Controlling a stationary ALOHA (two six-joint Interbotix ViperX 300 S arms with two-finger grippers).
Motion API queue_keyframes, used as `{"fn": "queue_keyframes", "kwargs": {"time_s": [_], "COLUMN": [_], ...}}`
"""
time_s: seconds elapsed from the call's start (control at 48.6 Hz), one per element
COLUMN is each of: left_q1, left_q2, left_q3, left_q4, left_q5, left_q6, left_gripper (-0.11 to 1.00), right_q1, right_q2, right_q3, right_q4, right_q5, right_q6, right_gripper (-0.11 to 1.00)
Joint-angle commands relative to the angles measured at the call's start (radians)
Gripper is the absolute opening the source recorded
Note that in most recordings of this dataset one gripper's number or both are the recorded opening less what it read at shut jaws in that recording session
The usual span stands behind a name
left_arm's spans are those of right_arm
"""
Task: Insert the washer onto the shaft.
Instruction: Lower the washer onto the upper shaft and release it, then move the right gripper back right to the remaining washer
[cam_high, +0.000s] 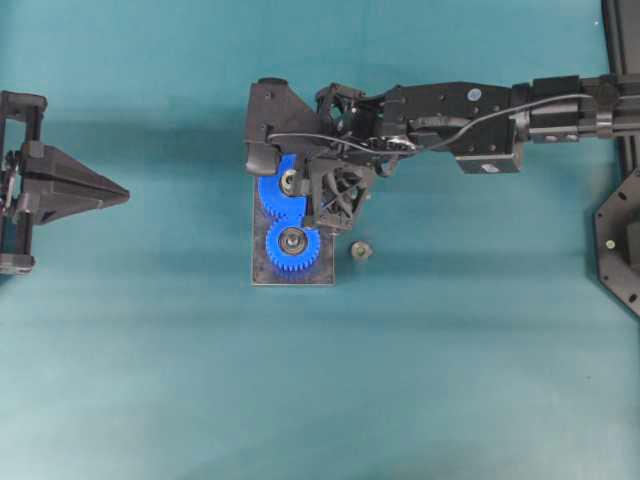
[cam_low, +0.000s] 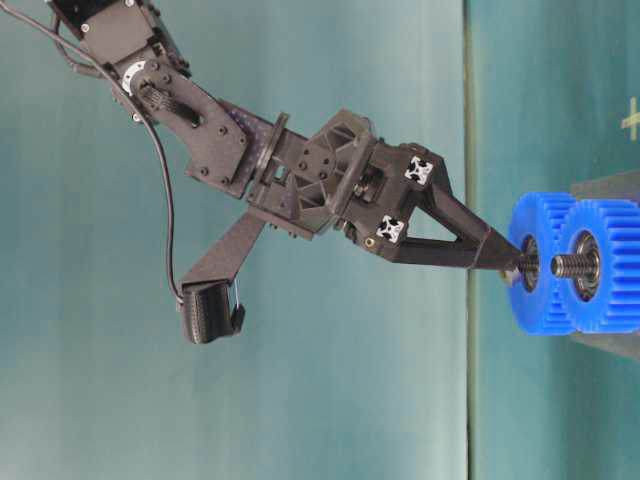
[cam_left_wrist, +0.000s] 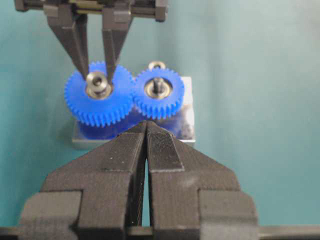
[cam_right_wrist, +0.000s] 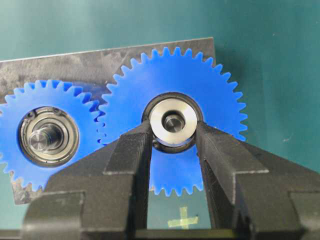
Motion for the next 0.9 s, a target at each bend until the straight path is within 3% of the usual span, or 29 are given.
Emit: {"fn": "queue_keyframes", "kwargs": {"time_s": [0.0,0.494,0.535,0.679,0.884], "left_q1": [0.003,0.003,0.003,0.003,0.003], "left_q2": [0.000,-0.003,-0.003,-0.003,-0.002], "left_q3": [-0.012,-0.009,-0.009,-0.009,-0.009], "left_q4": [0.002,0.002,0.002,0.002,0.002], "left_q5": [-0.009,-0.008,-0.009,-0.009,-0.009], "left_q6": [-0.002,-0.002,-0.002,-0.003,-0.005], "left_gripper": [0.00,0.00,0.00,0.00,0.00], "right_q1": [-0.005,-0.018,-0.021,-0.026,-0.031], "right_q2": [-0.017,-0.034,-0.034,-0.041,-0.075], "right_q3": [-0.020,-0.014,-0.014,-0.014,-0.012], "right_q4": [-0.002,0.000,0.000,0.000,0.000], "right_q5": [-0.005,-0.005,-0.005,-0.008,-0.017], "right_q6": [0.003,0.011,0.011,0.000,-0.003], "right_gripper": [0.33,0.33,0.37,0.73,0.73]}}
